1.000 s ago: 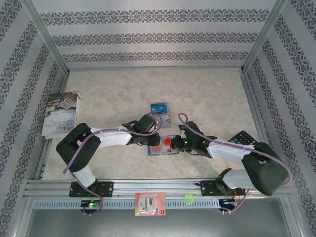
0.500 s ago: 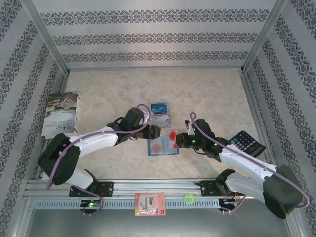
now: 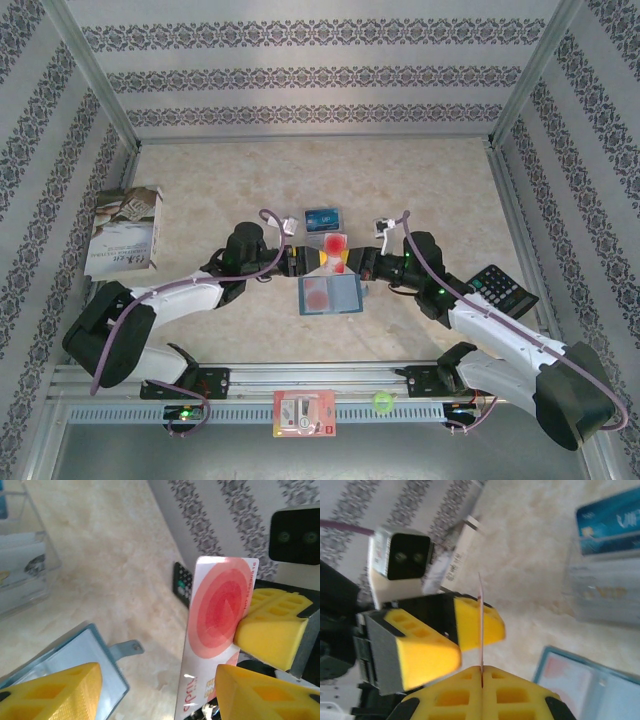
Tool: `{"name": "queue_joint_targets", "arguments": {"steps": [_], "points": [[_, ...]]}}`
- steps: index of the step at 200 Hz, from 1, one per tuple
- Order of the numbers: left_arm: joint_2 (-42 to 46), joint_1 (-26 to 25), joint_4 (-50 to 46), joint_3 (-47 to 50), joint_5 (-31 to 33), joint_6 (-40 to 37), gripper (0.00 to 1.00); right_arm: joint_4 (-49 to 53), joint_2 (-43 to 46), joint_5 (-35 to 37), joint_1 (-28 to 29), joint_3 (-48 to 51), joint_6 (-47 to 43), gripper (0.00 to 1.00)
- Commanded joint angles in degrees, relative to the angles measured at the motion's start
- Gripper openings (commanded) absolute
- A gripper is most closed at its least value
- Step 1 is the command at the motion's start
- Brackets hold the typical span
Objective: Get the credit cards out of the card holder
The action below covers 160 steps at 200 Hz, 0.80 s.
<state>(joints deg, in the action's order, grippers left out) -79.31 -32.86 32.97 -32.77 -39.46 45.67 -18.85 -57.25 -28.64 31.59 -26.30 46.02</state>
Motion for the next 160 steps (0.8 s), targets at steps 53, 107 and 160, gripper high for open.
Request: {"name": "queue_joint_targets", "arguments": {"steps": [53, 107, 160], "points": [[2.3, 1.1, 16.1, 2.7, -4.1, 5.0, 0.31, -12.5, -4.0, -3.7, -0.1, -0.4, 5.4, 0.0], [3.2, 1.1, 10.0, 0.0, -4.4, 1.5, 0.0, -10.9, -4.0, -2.4, 0.5, 0.6, 5.6, 0.01], [5.4, 1.1, -23.9, -17.6, 0.3, -21.3, 0.0, 2.9, 8.1, 4.4, -3.6, 5.7, 2.7, 0.16]]}}
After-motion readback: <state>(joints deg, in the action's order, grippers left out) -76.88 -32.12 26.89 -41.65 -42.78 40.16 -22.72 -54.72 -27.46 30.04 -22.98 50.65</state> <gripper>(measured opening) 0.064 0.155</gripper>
